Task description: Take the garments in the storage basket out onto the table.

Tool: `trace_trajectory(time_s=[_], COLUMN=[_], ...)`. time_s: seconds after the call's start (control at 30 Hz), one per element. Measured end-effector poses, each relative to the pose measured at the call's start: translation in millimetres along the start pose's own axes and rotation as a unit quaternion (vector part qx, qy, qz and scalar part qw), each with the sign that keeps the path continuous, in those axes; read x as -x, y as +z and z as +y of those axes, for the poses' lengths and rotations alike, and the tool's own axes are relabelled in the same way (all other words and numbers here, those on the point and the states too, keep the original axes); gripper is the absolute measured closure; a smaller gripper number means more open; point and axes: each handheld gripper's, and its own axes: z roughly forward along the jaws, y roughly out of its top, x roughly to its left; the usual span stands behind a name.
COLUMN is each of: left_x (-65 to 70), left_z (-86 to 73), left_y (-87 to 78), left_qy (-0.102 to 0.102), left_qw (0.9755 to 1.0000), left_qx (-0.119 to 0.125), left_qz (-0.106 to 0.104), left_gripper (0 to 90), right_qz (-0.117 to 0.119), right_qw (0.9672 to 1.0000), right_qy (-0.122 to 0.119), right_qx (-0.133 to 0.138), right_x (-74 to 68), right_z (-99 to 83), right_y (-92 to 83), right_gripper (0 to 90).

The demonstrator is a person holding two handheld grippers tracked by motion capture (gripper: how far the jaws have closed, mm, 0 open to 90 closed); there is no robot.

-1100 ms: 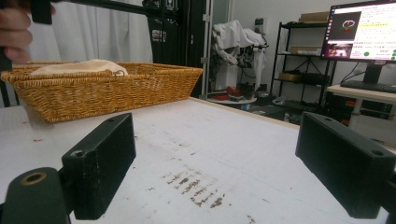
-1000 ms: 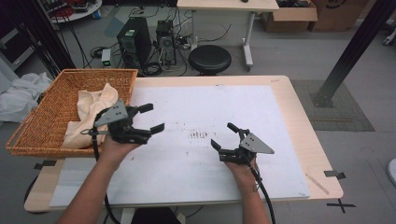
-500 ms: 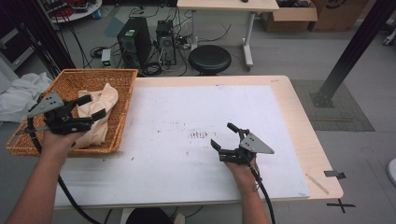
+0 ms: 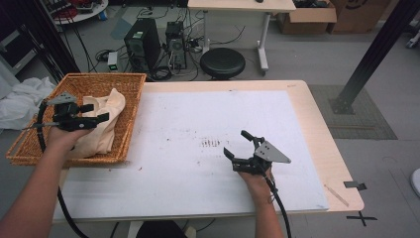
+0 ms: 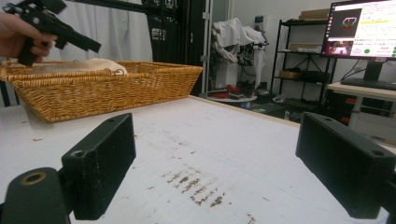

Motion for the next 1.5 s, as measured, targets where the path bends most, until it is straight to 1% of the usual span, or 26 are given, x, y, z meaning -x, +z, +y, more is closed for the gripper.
trace_trajectory(time_s=[0.03,0.1,0.2,0.27,0.3,0.33,0.37,0.43,0.5,0.53,0.6,0.63,0.67,0.77,0.8,0.9,0.97,1.07,1.1,1.13,1.2,1.33,1.37,1.4,1.47,1.5], left_x=[-2.1,-5.2,-7.8,-9.8,-11.8,-15.6,-15.6,-18.9,-22.3,-23.4,-23.0,-22.0,-20.7,-17.1,-15.7,-15.0,-15.5,-17.1,-17.9,-17.9,-16.7,-7.3,-4.3,-2.4,4.3,11.1], left_z=[0.6,1.7,0.8,-0.9,-2.4,-5.7,-5.7,-11.1,-18.3,-21.1,-19.8,-19.2,-18.0,-14.8,-14.2,-12.5,-10.0,-4.3,0.0,0.0,4.5,18.5,23.1,26.0,35.2,42.5], left_y=[5.4,15.8,30.6,40.0,43.7,50.1,50.1,57.2,63.8,65.7,64.4,63.9,62.4,57.1,56.0,51.4,45.5,32.0,22.5,22.5,14.5,-1.4,-6.4,-9.4,-16.6,-21.9], left_qy=[-0.002,0.003,0.000,0.007,-0.002,-0.014,-0.014,-0.024,-0.046,-0.049,-0.046,-0.049,-0.043,-0.032,-0.036,-0.036,-0.040,-0.056,-0.068,-0.068,-0.074,-0.065,-0.068,-0.067,-0.054,-0.041], left_qw=[0.9999,0.9979,0.9946,0.9904,0.9889,0.9848,0.9848,0.9774,0.9697,0.9669,0.9666,0.9666,0.9665,0.9693,0.9698,0.9725,0.9767,0.9853,0.9894,0.9894,0.9917,0.9949,0.9946,0.9942,0.9939,0.9942], left_qx=[-0.013,-0.047,-0.090,-0.124,-0.135,-0.161,-0.161,-0.199,-0.233,-0.243,-0.245,-0.245,-0.247,-0.241,-0.239,-0.230,-0.211,-0.158,-0.118,-0.118,-0.082,-0.025,0.000,0.013,0.033,0.042], left_qz=[0.009,0.044,0.052,0.061,0.062,0.065,0.065,0.068,0.059,0.061,0.062,0.057,0.055,0.035,0.029,0.011,-0.004,-0.031,-0.050,-0.050,-0.065,-0.073,-0.078,-0.083,-0.091,-0.091], left_gripper=[15.6,15.5,15.8,15.8,15.8,15.8,15.9,15.9,16.2,16.9,20.1,31.0,31.0,58.9,69.2,72.8,74.6,75.1,75.1,75.1,75.2,75.3,75.3,75.4,75.5,75.5], right_qz=[0.000,-0.001,-0.002,-0.003,-0.003,-0.004,-0.004,-0.005,-0.006,-0.007,-0.008,-0.009,-0.009,-0.010,-0.010,-0.010,-0.009,-0.009,-0.008,-0.008,-0.008,-0.008,-0.008,-0.008,-0.008,-0.008], right_qw=[1.0000,1.0000,1.0000,1.0000,1.0000,1.0000,1.0000,1.0000,1.0000,1.0000,1.0000,0.9999,0.9999,0.9999,0.9999,0.9999,0.9999,0.9999,0.9999,0.9999,1.0000,1.0000,1.0000,1.0000,1.0000,0.9999], right_qy=[0.000,0.000,0.003,0.003,0.002,0.000,0.000,0.000,0.000,-0.001,-0.002,-0.003,-0.003,-0.002,-0.002,-0.002,-0.003,-0.002,-0.001,-0.001,0.000,-0.002,-0.002,-0.002,-0.002,-0.003], right_qx=[0.001,0.002,0.002,0.002,0.002,0.003,0.003,0.003,0.003,0.004,0.005,0.006,0.006,0.006,0.006,0.006,0.006,0.005,0.006,0.006,0.006,0.006,0.005,0.006,0.006,0.006], right_x=[0.1,0.6,0.7,0.5,0.3,-0.1,-0.1,-0.1,-0.2,-0.3,-0.8,-0.9,-0.9,-0.9,-0.9,-0.9,-0.9,-0.7,-0.5,-0.5,-0.4,-0.6,-0.7,-0.6,-0.7,-0.7], right_z=[0.1,-0.1,-0.1,-0.1,-0.2,-0.1,-0.1,-0.1,-0.2,-0.2,-0.3,-0.3,-0.3,-0.3,-0.4,-0.3,-0.4,-0.3,-0.3,-0.3,-0.3,-0.3,-0.3,-0.3,-0.3,-0.3], right_y=[0.0,-0.1,-0.2,-0.4,-0.4,-0.5,-0.5,-0.5,-0.7,-0.7,-1.1,-1.1,-1.1,-1.3,-1.2,-1.2,-1.2,-1.2,-1.2,-1.2,-1.1,-1.3,-1.3,-1.3,-1.3,-1.4], right_gripper=[12.0,13.0,13.3,13.3,13.3,13.4,13.4,13.5,13.6,13.7,13.9,14.0,14.0,14.1,14.0,14.1,14.2,14.2,14.1,14.1,14.1,14.2,14.3,14.2,14.3,14.2])
